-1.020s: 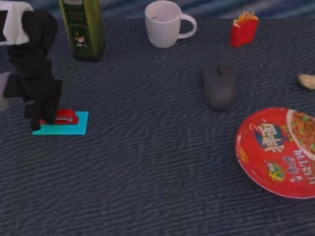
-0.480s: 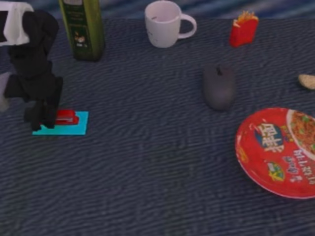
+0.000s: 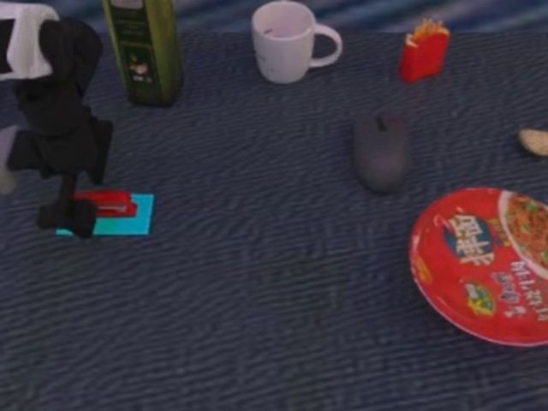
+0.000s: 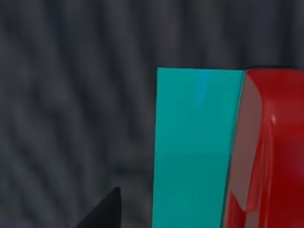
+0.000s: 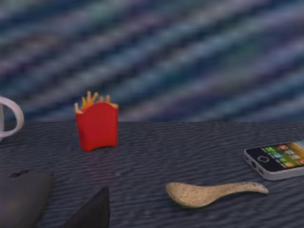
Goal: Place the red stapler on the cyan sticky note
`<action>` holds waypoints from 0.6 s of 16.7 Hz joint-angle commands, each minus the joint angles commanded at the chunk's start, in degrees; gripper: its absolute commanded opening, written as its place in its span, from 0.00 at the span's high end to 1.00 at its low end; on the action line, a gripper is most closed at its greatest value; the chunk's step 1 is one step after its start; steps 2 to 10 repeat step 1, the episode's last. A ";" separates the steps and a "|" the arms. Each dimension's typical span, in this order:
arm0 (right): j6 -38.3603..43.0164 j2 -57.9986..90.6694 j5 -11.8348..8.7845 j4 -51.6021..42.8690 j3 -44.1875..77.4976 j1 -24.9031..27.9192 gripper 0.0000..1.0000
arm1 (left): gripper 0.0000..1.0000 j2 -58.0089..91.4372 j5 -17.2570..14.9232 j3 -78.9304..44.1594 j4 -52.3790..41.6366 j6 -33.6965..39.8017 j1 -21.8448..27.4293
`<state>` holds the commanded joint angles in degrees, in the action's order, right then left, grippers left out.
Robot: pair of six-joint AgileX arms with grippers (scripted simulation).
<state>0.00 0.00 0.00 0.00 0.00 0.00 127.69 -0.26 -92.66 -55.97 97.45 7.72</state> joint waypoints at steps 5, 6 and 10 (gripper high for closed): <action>0.00 0.00 0.00 0.00 0.00 0.00 0.00 | 0.00 0.00 0.00 0.00 0.00 0.00 0.00; 0.00 0.00 0.00 0.00 0.00 0.00 0.00 | 0.00 0.00 0.00 0.00 0.00 0.00 0.00; 0.00 0.00 0.00 0.00 0.00 0.00 0.00 | 0.00 0.00 0.00 0.00 0.00 0.00 0.00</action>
